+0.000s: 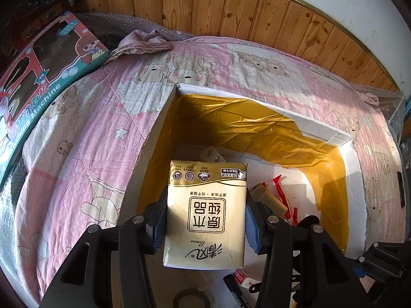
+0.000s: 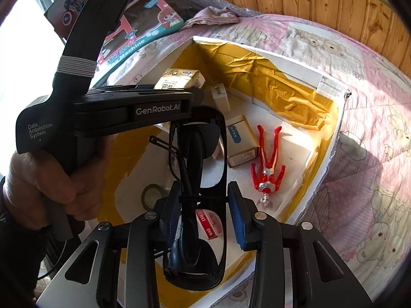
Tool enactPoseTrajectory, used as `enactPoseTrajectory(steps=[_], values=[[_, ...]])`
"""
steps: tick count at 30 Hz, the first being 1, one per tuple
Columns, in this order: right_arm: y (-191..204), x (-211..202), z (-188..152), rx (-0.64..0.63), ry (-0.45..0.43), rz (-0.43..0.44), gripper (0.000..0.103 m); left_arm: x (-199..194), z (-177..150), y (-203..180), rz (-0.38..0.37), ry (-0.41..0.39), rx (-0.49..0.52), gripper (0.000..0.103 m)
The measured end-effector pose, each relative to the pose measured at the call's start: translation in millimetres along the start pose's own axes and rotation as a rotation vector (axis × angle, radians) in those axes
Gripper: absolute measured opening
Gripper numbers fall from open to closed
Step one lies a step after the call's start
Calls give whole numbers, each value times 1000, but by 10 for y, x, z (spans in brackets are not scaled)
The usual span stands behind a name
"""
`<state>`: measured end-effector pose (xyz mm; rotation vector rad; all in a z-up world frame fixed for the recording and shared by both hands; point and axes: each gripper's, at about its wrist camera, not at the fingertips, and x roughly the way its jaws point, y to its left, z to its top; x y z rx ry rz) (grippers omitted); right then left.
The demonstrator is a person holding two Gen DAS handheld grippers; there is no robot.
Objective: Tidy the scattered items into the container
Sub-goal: 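Lower the tissue pack and sunglasses into the box with both tools, then open both tools to release the tissue pack and sunglasses into the box, then withdraw both open tools from above the box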
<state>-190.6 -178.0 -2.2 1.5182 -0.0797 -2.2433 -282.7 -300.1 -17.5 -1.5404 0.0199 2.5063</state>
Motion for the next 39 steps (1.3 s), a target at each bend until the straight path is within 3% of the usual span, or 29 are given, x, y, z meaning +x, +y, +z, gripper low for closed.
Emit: enactPoseTrajectory(steps=[5, 8, 15, 22, 28, 39], values=[[-30, -36, -35, 26, -17, -14, 41, 31, -2, -60, 28, -8, 63, 54], [-63, -107, -52, 52, -33, -7, 48, -5, -25, -29, 69, -36, 71, 58], [-55, -309, -175, 73, -50, 30, 50, -179, -69, 68, 10, -41, 25, 62], [44, -579, -359, 24, -72, 35, 50, -654, -176, 179, -6, -104, -28, 62], [235, -799, -524, -84, -94, 6, 51, -1200, -526, 226, -27, -157, -103, 63], [503, -924, -809, -261, -72, -134, 51, -1794, -1368, -184, -55, -139, -130, 64]])
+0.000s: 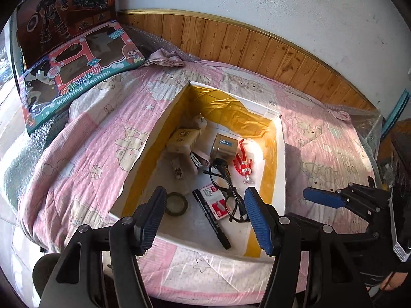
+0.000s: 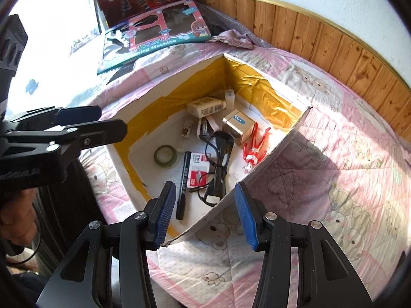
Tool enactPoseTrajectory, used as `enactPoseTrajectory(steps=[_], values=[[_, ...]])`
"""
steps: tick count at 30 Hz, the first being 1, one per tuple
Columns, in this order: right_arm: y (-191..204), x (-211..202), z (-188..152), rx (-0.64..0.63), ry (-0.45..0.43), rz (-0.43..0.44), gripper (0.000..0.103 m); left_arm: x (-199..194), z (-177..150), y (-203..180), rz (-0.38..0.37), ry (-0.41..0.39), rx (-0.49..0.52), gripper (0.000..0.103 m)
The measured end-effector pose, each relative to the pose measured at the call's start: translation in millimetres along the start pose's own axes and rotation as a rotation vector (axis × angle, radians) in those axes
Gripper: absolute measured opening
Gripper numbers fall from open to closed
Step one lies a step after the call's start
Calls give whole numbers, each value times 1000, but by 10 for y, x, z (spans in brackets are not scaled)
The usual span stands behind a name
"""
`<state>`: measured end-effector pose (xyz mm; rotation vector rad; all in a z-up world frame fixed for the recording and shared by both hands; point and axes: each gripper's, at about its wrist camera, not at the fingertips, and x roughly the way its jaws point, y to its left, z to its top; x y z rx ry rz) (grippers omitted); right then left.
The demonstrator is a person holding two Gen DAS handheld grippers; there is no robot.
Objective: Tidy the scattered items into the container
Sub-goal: 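Withdraw both open tools from above the box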
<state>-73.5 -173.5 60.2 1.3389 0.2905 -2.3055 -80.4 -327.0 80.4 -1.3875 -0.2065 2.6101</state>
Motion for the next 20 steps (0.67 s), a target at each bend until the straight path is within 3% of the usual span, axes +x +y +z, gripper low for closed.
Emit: enactPoseTrajectory(steps=[9, 13, 20], values=[[60, 151, -58, -72, 88, -66, 51, -275, -376, -218, -47, 5, -18, 64], [84, 179, -37, -71, 108, -13, 51, -368, -369, -206, -47, -11, -29, 64], [183, 54, 24, -62, 71, 67, 51, -454, -348, -179, -25, -30, -16, 64]])
